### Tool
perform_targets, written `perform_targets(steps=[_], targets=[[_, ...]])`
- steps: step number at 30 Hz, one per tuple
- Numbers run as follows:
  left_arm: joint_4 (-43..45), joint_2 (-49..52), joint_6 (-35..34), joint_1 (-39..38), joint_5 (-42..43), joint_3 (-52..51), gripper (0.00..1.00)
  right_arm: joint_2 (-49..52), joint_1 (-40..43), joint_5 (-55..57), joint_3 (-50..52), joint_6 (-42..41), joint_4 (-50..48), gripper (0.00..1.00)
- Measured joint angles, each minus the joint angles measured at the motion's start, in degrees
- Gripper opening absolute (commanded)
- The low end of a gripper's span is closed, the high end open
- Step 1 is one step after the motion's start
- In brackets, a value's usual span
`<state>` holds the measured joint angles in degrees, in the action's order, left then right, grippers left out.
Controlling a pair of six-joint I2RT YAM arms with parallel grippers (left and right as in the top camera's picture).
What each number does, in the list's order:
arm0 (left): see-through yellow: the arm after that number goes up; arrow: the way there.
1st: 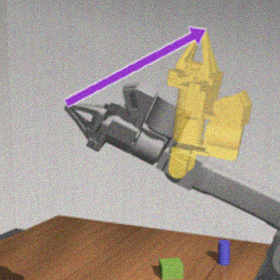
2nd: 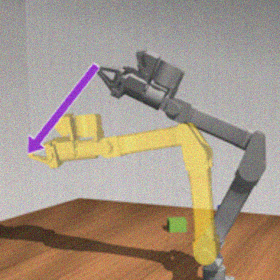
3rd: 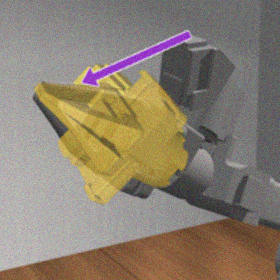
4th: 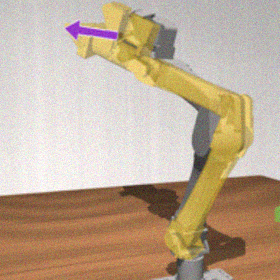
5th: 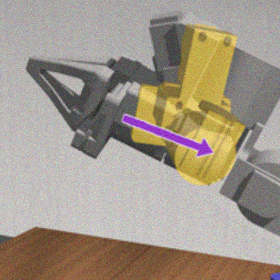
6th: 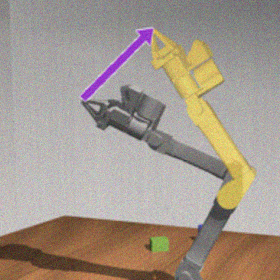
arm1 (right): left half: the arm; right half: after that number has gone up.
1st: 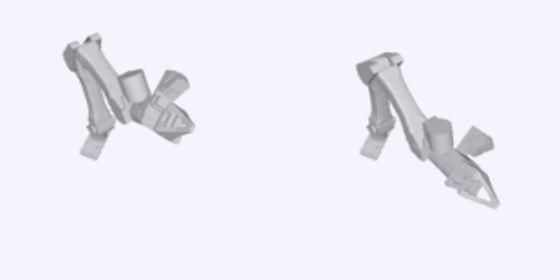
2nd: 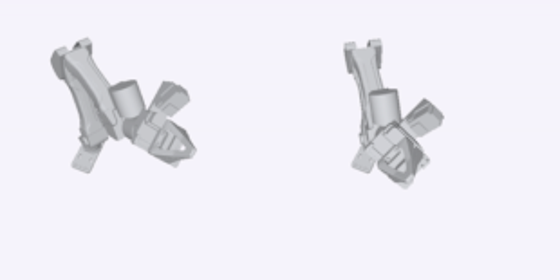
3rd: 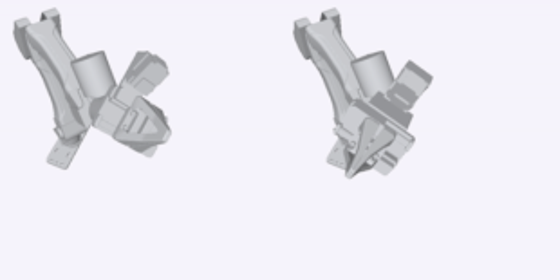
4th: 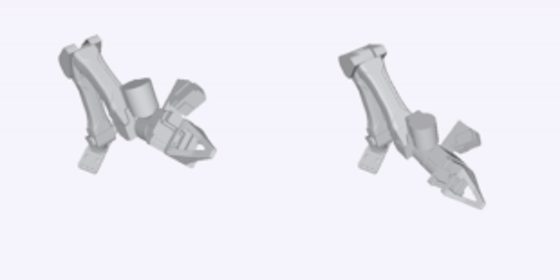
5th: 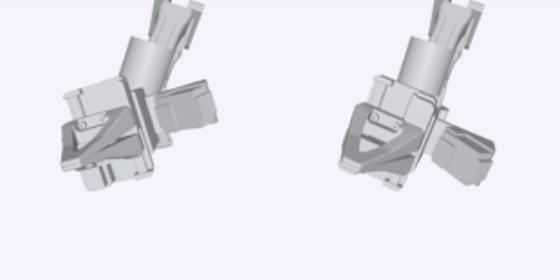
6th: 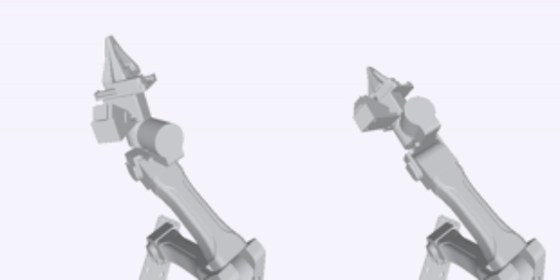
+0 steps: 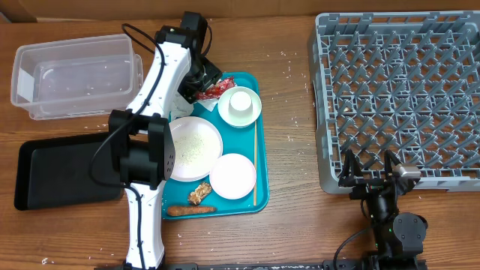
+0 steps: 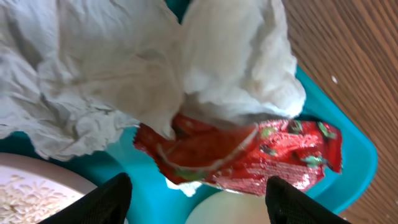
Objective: Sort waste into correct bins and load items into the dishwasher
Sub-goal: 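Lower the left gripper and grasp the red snack wrapper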
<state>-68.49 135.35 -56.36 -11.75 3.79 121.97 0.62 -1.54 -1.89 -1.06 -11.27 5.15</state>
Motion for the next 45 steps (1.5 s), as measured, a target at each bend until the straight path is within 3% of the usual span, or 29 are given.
perform_targets(steps=[8, 12, 17, 30, 45], targets=[[-0.07, 0.0, -3.67, 0.0, -2.64, 0.0, 0.67, 0.0, 0.0, -0.02, 0.0, 0.0, 0.0, 1.0], [-0.07, 0.0, -5.4, -0.02, -2.99, 0.0, 0.7, 0.0, -0.02, -0.02, 0.0, 0.0, 0.02, 1.0], [-0.15, 0.0, -6.8, -0.02, -3.04, 0.0, 0.65, 0.0, 0.0, -0.02, 0.0, -0.02, 0.0, 1.0], [-0.07, 0.0, -8.04, -0.02, -3.19, -0.11, 0.66, 0.0, 0.0, -0.02, 0.0, 0.0, 0.04, 1.0], [-0.46, 1.55, -8.07, 0.0, -3.21, -0.13, 0.58, 0.0, 0.0, 0.0, 0.0, -0.02, 0.0, 1.0]])
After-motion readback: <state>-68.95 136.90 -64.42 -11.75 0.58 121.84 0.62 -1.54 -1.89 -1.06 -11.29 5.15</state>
